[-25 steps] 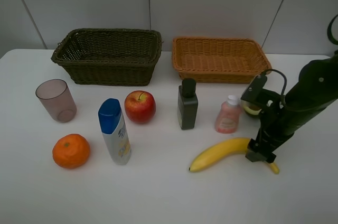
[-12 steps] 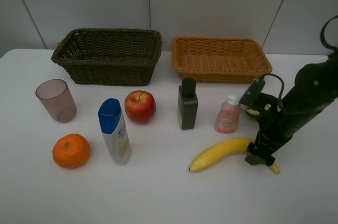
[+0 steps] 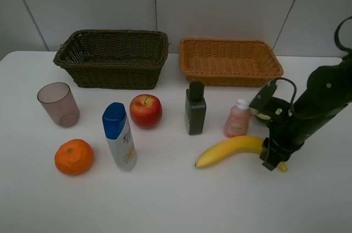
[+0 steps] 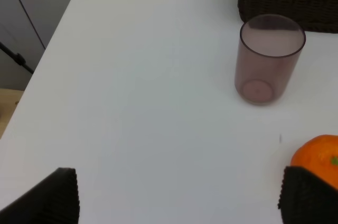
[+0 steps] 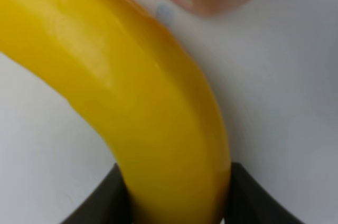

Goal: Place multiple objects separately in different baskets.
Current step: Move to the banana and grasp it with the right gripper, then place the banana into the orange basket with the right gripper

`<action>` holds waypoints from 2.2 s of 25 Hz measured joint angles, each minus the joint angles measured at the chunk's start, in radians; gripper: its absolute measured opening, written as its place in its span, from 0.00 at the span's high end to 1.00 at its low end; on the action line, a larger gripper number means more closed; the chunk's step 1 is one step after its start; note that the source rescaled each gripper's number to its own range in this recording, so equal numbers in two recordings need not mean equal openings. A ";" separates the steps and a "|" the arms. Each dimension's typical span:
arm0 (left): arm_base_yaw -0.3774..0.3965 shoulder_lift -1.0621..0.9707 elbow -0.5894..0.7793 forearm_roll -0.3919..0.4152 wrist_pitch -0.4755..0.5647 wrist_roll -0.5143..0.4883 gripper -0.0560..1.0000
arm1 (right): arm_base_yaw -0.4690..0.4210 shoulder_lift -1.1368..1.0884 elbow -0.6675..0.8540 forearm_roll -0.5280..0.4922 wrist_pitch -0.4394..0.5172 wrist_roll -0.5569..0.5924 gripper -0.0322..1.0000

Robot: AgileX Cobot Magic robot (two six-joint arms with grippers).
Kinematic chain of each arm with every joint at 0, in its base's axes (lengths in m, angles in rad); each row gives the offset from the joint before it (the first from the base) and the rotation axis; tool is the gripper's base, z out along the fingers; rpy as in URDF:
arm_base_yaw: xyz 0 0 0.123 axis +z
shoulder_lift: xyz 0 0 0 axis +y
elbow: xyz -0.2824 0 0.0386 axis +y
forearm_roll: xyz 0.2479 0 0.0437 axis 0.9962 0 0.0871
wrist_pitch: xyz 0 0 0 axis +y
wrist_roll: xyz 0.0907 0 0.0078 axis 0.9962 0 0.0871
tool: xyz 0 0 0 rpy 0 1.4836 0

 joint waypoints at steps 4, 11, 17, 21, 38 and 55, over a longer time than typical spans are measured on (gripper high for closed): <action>0.000 0.000 0.000 0.000 0.000 0.000 0.00 | 0.000 0.000 0.000 0.004 0.002 0.000 0.91; 0.000 0.000 0.000 0.000 0.000 0.000 0.00 | 0.000 0.001 0.000 0.005 0.007 0.000 0.91; 0.000 0.000 0.000 0.000 0.000 0.000 0.00 | 0.000 0.001 -0.001 0.006 0.043 -0.001 0.91; 0.000 0.000 0.000 0.000 0.000 0.000 0.00 | 0.000 -0.009 -0.001 0.006 0.064 -0.019 0.91; 0.000 0.000 0.000 0.000 0.000 0.000 0.00 | 0.000 -0.287 0.000 0.007 0.211 -0.048 0.91; 0.000 0.000 0.000 0.000 0.000 0.000 0.00 | 0.000 -0.356 -0.333 0.024 0.489 -0.048 0.91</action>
